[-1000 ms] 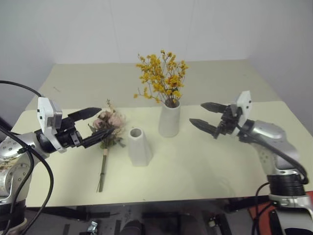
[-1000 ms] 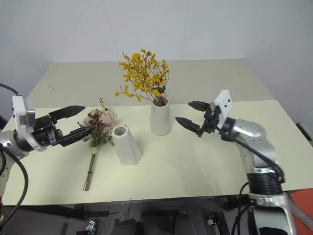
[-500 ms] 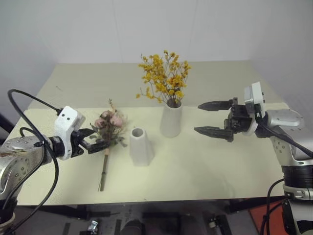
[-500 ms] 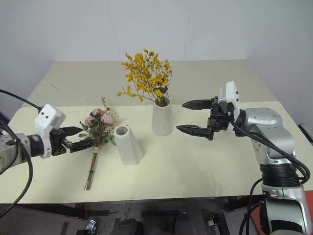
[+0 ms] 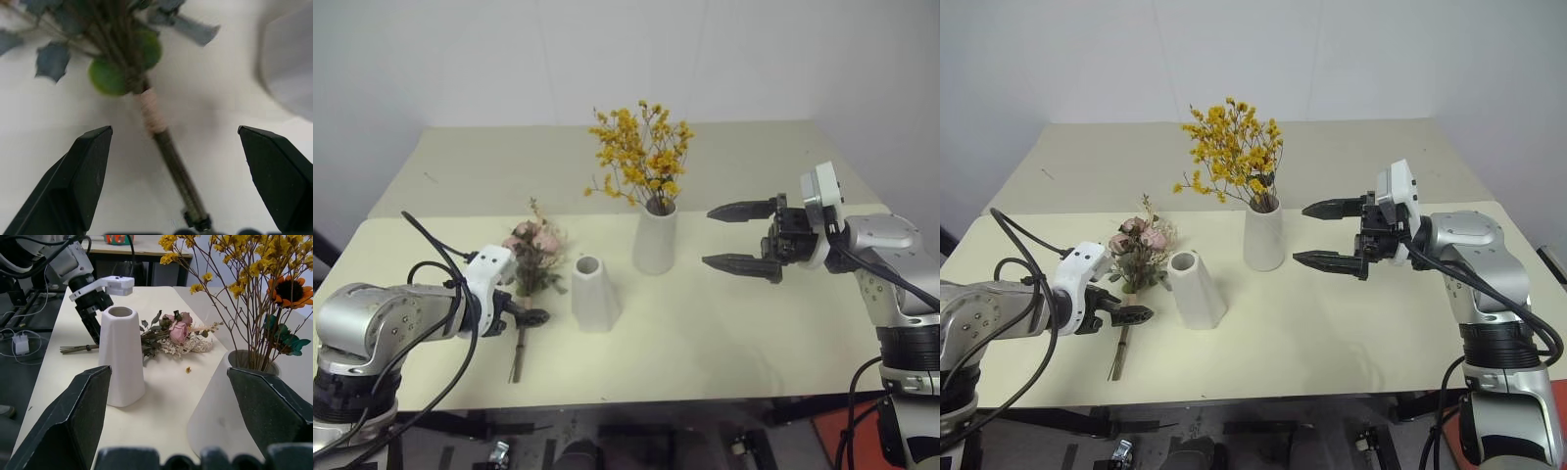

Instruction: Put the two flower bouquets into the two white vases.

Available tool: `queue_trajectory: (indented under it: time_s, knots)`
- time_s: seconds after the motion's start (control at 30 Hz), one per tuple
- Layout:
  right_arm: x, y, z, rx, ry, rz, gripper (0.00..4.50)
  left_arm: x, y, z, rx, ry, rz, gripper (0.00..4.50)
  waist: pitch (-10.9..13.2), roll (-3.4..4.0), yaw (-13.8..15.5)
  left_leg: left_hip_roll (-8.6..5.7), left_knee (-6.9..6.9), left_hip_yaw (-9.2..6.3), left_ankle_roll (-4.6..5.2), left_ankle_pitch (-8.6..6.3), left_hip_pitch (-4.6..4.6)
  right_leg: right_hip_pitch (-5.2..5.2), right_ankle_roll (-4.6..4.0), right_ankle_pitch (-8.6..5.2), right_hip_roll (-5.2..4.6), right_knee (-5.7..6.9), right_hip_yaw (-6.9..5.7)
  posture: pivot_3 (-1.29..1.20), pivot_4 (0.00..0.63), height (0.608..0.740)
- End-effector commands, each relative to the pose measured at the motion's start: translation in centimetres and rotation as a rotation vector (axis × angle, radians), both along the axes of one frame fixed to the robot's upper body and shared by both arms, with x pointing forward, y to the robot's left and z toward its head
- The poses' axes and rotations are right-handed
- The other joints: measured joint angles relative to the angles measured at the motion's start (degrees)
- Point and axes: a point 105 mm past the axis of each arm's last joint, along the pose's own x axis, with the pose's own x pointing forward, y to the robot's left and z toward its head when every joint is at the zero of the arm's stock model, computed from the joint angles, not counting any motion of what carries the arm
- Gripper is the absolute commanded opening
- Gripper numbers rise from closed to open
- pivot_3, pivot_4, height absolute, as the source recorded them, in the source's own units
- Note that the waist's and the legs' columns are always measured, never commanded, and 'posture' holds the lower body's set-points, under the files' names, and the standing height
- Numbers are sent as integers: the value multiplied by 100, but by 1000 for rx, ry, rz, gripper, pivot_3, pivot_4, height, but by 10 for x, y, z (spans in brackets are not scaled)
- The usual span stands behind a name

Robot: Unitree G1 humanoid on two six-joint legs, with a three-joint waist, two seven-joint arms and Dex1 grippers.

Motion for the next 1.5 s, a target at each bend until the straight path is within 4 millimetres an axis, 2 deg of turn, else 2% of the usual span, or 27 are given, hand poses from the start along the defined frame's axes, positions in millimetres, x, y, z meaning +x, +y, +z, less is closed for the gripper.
queue_trajectory:
  time_s: [0.03,0.1,0.3,0.5,0.63,0.8,0.97,1.03,1.1,1.17,1.33,1.5]
  knots:
    - [-4,0,14,1,-66,8,4500,6,1,3,16,-13,18,4112,0,0,15,0,0,0,0,0,0,0,0,0,0,0,0,0,150,740]
    - [-4,0,15,3,-68,9,4500,9,-1,0,13,-4,30,3664,0,0,33,-2,0,0,-1,1,0,0,0,0,-1,0,0,0,150,740]
    - [-5,0,16,4,-77,6,4500,15,-5,-8,-4,28,39,1809,0,0,67,-3,0,0,-2,1,-1,0,0,0,-2,-1,0,0,150,740]
    - [-6,-1,17,5,-79,3,4500,18,2,-9,7,35,68,148,0,0,84,-3,0,0,-2,1,0,0,0,0,-3,0,0,0,150,740]
    - [-7,-1,16,6,-77,2,4500,22,11,-4,31,3,112,85,0,0,84,-4,0,0,-2,1,1,0,0,0,-3,1,0,0,150,740]
    - [-12,-3,15,17,-69,46,4500,36,24,20,25,-157,168,85,0,-1,85,-4,0,0,-4,2,0,0,-1,0,-3,0,0,0,150,740]
    - [-18,-3,15,33,-59,95,4500,50,30,74,-8,-539,155,85,0,-2,96,-4,0,0,-4,2,-7,-5,-1,1,-7,-4,-1,0,150,740]
    - [-19,-3,15,34,-58,106,4500,50,26,96,-36,-680,120,85,0,-2,105,-4,-1,1,-5,2,-9,-7,-1,1,-10,-6,-1,0,150,740]
    - [-20,-3,14,33,-57,114,4500,49,17,119,-84,-854,55,85,0,-2,119,-5,0,1,-7,2,-11,-7,-2,1,-12,-9,-2,0,150,740]
    - [-21,-3,14,29,-57,116,4500,44,5,139,-157,-957,-22,85,0,-2,126,-6,1,1,-7,2,-11,-6,-2,1,-15,-8,-3,0,150,740]
    - [-24,-3,12,26,-56,132,4500,27,-25,172,-427,-1018,-251,85,0,-2,124,-7,3,0,-6,2,-14,-6,-1,1,-14,-5,-7,0,150,740]
    - [-24,-1,12,28,-61,134,4500,18,-42,180,-552,-1028,-426,85,0,-2,96,-6,5,4,-3,0,-12,-5,-1,1,-11,-3,-5,0,150,740]
